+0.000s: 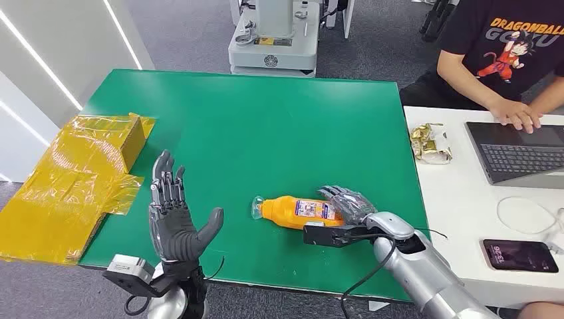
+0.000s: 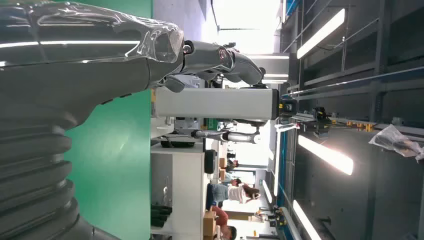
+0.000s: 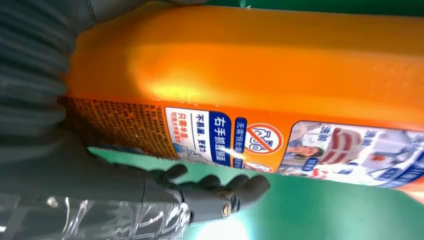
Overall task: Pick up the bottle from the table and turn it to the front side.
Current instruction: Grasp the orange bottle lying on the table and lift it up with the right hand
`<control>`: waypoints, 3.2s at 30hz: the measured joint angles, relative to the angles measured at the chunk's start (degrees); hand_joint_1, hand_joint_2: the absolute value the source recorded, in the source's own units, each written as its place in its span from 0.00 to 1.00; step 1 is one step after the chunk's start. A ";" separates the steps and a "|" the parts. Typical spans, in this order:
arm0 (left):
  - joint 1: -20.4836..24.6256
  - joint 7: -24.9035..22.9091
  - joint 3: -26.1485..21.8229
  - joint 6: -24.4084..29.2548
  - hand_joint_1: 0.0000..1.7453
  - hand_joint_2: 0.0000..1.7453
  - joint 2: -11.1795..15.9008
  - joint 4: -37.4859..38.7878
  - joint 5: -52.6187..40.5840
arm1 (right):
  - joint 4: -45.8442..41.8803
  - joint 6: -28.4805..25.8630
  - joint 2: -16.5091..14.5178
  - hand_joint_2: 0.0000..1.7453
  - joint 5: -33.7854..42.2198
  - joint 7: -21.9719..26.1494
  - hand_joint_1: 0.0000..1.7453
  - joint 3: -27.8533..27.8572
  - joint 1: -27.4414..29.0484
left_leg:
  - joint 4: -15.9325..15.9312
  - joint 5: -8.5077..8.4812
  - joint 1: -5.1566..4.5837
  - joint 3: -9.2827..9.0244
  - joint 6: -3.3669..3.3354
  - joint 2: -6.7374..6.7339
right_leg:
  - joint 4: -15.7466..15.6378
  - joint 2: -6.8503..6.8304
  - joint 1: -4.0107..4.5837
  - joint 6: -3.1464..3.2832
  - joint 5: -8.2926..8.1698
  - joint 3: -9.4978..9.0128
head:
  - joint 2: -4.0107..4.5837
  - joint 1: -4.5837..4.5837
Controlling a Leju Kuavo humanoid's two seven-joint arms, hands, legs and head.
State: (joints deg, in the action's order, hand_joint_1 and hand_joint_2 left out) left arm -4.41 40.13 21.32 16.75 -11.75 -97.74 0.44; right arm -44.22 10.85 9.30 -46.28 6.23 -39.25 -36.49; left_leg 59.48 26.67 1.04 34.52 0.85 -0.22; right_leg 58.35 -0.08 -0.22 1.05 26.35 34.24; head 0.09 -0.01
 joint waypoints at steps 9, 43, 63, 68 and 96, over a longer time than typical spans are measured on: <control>0.57 0.00 -0.66 -0.69 0.00 1.00 -0.62 0.00 0.21 | -2.24 -18.07 -1.87 1.00 -7.29 -0.50 1.00 1.03 2.76 | 0.02 -0.01 0.00 0.02 0.00 0.02 | 0.01 -0.01 0.00 0.00 -0.01 0.01 | 0.00 -0.01; 5.82 -6.54 0.82 -7.48 0.00 1.00 0.89 11.74 3.25 | -24.76 -38.79 -9.93 1.00 -3.76 15.11 1.00 13.35 17.84 | 0.00 0.01 0.00 0.07 0.01 0.03 | 0.00 -0.02 0.00 0.00 0.02 0.04 | 0.00 0.00; 9.63 -6.32 1.82 -7.70 0.00 1.00 1.65 13.77 4.41 | -16.97 -26.68 -11.02 1.00 -1.19 19.04 1.00 7.59 14.50 | 0.01 0.00 0.00 0.07 0.00 0.04 | 0.01 -0.02 0.00 0.01 0.02 0.04 | 0.00 -0.01; 10.00 -6.50 1.81 -7.67 0.00 1.00 1.67 13.79 4.29 | -16.80 -25.73 -11.05 1.00 -1.19 18.94 1.00 7.44 14.51 | 0.01 0.00 0.00 0.06 0.00 0.04 | 0.01 -0.02 0.00 0.01 0.02 0.04 | 0.00 -0.01; 10.64 -4.42 1.78 -8.08 1.00 1.00 2.40 15.58 6.22 | -16.75 -25.34 -11.20 1.00 -3.69 16.69 1.00 7.48 15.61 | 0.02 0.00 0.00 0.05 0.00 0.02 | 0.01 0.00 0.00 0.01 0.02 0.05 | 0.00 0.00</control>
State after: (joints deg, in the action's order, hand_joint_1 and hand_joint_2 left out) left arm 6.23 35.71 23.10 8.67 -9.35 -82.16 6.66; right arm -60.96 -14.50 -1.90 -49.97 22.92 -31.77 -20.87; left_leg 59.50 26.67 1.04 34.57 0.86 -0.20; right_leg 58.36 -0.08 -0.22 1.06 26.37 34.29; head 0.09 -0.01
